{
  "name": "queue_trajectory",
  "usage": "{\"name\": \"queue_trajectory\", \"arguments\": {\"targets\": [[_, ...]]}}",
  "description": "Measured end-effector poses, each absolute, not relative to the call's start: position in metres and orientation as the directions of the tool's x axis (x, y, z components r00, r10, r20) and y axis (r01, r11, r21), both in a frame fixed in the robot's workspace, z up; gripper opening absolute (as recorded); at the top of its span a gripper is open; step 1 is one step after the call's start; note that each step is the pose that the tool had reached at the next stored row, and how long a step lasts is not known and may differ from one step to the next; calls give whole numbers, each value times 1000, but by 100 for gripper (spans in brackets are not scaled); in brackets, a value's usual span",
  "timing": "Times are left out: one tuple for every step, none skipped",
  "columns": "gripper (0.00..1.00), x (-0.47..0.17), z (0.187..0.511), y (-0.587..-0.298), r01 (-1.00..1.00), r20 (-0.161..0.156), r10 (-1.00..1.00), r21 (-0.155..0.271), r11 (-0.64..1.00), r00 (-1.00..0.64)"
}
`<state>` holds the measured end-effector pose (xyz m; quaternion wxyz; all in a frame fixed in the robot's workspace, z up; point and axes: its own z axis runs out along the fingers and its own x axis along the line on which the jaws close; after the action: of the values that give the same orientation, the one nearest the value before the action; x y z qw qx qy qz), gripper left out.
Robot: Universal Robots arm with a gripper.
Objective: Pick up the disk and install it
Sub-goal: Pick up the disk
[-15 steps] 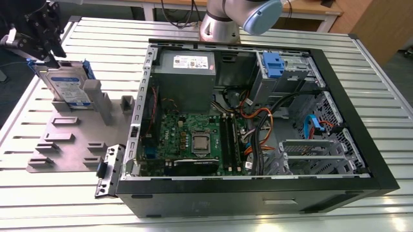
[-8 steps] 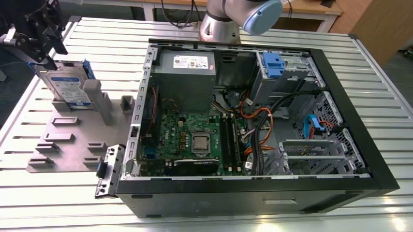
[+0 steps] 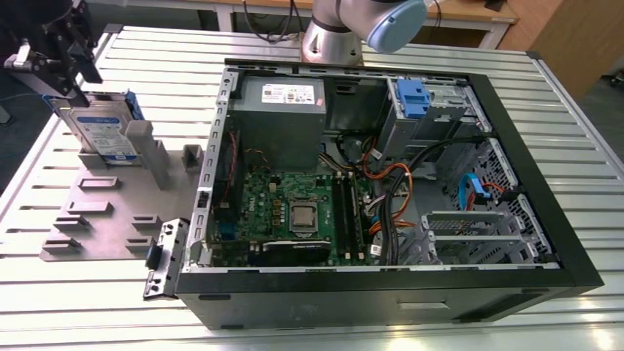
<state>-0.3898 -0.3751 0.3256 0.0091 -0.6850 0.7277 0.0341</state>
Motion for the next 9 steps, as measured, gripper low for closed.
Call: {"name": "queue_trajectory", "arguments": {"targets": [[53, -390, 324, -374, -998, -60, -997, 36, 54, -56], [53, -390, 322, -373, -998, -60, -997, 35, 48, -50], [53, -390, 321, -372, -999, -60, -997, 34, 42, -44], [53, -390, 320, -371, -999, -60, -997, 34, 37, -39], [53, -391, 320, -371, -999, -57, -998, 34, 32, -34], [53, -391, 320, -371, -999, -53, -998, 34, 27, -29], [53, -391, 319, -371, -999, -48, -999, 34, 21, -23], [53, -391, 319, -371, -999, -46, -999, 34, 14, -15], [53, -391, 318, -371, -999, -44, -999, 34, 3, -5]]}}
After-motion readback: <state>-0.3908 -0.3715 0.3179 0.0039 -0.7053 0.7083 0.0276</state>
